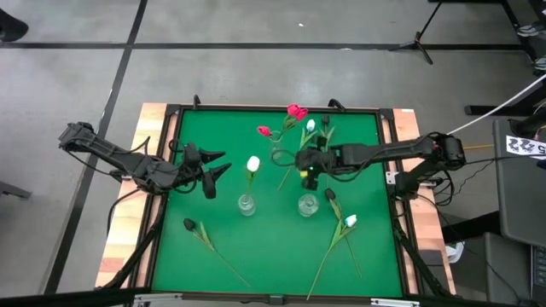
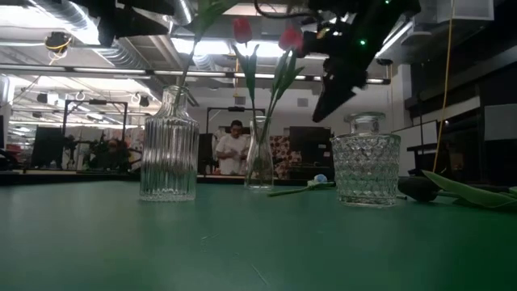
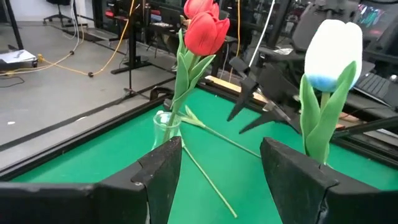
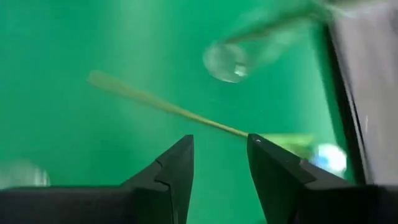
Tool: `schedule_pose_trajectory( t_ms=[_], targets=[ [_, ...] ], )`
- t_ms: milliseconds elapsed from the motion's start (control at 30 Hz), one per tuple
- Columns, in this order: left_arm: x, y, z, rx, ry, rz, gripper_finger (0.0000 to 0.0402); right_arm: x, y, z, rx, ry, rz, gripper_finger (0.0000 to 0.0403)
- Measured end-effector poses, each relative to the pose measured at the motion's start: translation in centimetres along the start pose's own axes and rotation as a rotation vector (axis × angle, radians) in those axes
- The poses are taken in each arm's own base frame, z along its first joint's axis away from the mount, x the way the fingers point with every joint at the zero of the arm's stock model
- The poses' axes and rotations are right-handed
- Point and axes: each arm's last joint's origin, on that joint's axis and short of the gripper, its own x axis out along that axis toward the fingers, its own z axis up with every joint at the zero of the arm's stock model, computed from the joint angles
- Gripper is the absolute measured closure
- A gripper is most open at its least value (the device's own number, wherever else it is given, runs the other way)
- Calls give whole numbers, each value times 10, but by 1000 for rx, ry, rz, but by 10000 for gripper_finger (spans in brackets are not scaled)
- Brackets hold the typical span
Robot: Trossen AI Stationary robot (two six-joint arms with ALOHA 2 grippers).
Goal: Sort flowers into vase by color
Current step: Put the top white tulip into the bottom left transparent vase
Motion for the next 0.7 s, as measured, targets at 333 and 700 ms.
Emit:
schedule_pose_trajectory(
  t_ms=[333,700],
  targets=[
    [3,6,-5,1,37,44,185,18,-30,-11,-555,-43,340,252],
    [3,8,-9,-38,72,65,185,66,-45,-23,-837,13,370,252]
  ],
)
